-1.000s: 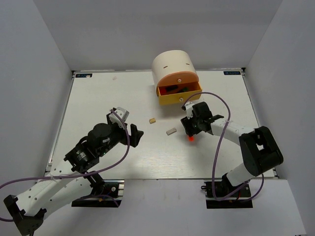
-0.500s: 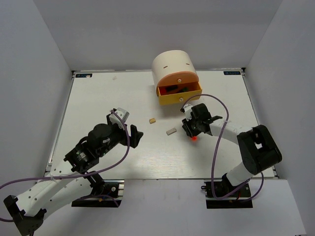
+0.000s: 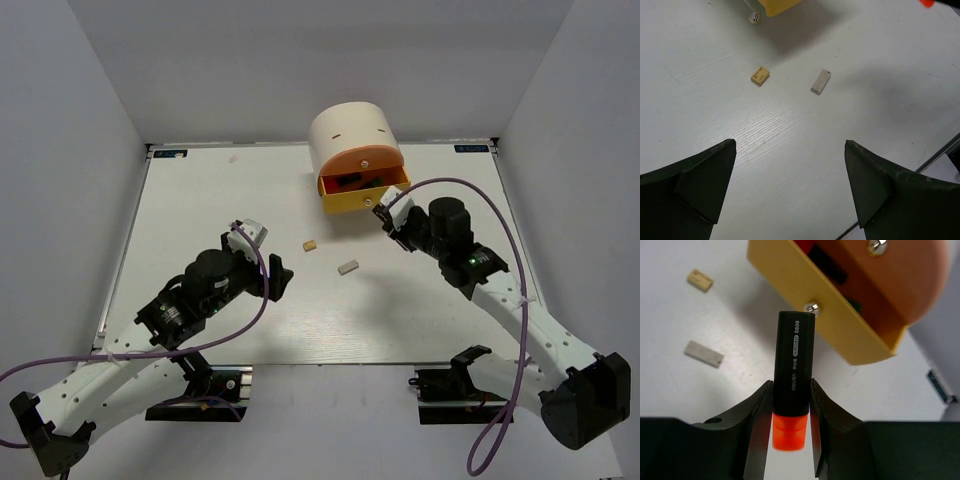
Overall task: Sort the stationery into containers
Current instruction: Pick up the pen from the center of the board, then place the pen in the drawer.
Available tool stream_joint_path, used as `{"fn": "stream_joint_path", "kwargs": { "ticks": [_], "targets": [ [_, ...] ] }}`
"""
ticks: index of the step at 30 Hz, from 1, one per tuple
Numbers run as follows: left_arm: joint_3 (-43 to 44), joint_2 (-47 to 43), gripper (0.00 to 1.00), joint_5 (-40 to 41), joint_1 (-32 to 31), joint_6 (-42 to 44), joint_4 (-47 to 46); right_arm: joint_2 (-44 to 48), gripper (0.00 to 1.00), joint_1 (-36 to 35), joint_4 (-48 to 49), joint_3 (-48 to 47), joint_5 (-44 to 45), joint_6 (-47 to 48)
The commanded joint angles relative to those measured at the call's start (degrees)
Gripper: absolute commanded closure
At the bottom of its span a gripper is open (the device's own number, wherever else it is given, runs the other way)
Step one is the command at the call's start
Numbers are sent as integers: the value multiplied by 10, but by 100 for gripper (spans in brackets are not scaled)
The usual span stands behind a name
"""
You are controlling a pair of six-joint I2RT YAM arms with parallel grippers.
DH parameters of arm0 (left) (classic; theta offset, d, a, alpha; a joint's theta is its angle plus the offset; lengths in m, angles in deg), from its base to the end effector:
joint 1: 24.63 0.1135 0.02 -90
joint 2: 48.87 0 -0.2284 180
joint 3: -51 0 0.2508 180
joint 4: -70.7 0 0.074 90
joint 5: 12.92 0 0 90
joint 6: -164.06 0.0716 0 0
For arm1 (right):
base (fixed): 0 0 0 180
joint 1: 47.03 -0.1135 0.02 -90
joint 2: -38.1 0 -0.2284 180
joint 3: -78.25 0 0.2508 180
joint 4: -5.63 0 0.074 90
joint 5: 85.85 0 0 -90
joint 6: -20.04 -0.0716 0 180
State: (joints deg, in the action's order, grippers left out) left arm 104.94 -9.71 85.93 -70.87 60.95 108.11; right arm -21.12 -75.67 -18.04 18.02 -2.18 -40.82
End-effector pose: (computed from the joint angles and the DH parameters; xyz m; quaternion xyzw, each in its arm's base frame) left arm 0.1594 -0.1506 0.2660 0.1955 0.8074 -0.2180 0.5122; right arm 0.2488 0.1449 0.2582 -0.4283 0.7128 0.0435 0.5538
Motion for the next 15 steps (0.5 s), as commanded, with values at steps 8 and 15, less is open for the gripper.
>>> {"fn": "stream_joint_path", "kwargs": {
  "ticks": [8, 15],
  "targets": [
    [0, 1, 1, 3, 0, 0, 2, -54, 88, -1, 141, -90, 21, 285],
    [0, 1, 1, 3, 0, 5, 2, -151, 91, 2, 143, -166, -16, 400]
  ]
}}
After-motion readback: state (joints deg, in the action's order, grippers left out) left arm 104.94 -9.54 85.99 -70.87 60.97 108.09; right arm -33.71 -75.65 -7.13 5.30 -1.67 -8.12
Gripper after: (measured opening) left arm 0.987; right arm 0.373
